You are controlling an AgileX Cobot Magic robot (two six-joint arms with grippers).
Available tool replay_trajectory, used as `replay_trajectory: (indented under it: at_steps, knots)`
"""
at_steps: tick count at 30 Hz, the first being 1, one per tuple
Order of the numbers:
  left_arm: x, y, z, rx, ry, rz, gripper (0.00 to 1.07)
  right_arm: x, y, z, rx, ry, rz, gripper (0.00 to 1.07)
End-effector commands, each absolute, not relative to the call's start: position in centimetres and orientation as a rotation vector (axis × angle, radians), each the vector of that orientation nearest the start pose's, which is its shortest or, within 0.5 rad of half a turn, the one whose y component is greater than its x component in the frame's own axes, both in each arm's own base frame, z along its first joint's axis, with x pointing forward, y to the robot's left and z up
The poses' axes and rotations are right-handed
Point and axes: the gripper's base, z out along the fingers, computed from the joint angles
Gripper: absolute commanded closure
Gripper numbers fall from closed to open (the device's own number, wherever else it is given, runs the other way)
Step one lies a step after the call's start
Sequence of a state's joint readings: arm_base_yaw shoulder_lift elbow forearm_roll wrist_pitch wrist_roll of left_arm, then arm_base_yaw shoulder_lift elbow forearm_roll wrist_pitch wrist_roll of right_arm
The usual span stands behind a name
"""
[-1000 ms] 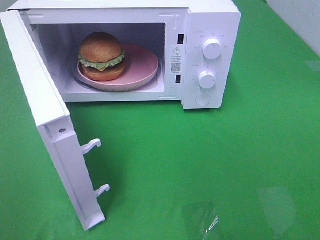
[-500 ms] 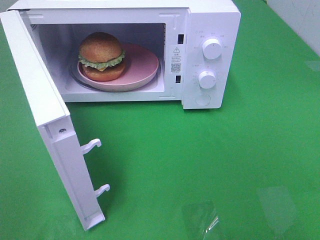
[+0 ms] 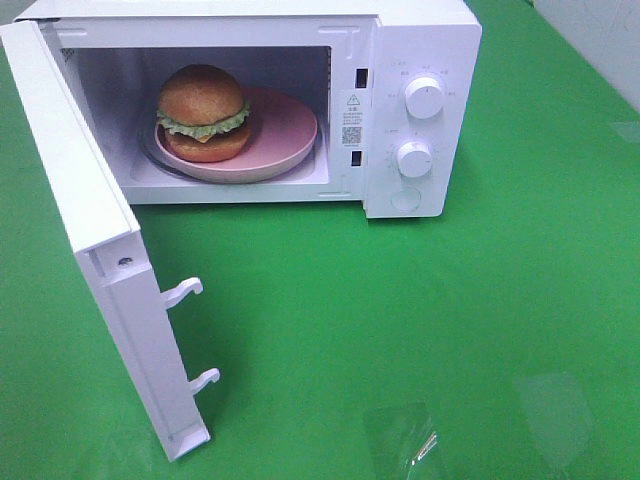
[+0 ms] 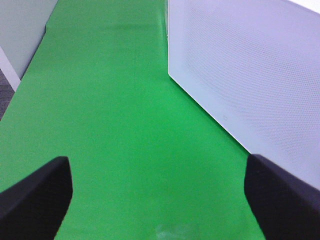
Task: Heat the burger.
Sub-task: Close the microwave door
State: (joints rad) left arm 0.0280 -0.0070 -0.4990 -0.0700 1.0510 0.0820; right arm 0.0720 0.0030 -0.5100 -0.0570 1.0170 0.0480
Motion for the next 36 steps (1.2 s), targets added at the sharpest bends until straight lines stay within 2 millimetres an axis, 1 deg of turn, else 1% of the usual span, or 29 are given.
replay_trajectory:
  at_steps: [1,36]
  knots:
    - [-0.72,-0.65,27.83,0.055,1.994,-0.02,0.21,-0.8,-0.49,28.4,0.021,1.948,-0.011,0.31]
    - [-0.69,-0.63,27.83,0.055,1.997,-0.018,0.21,-0.8,-0.5,28.4,0.021,1.948,-0.012,0.31]
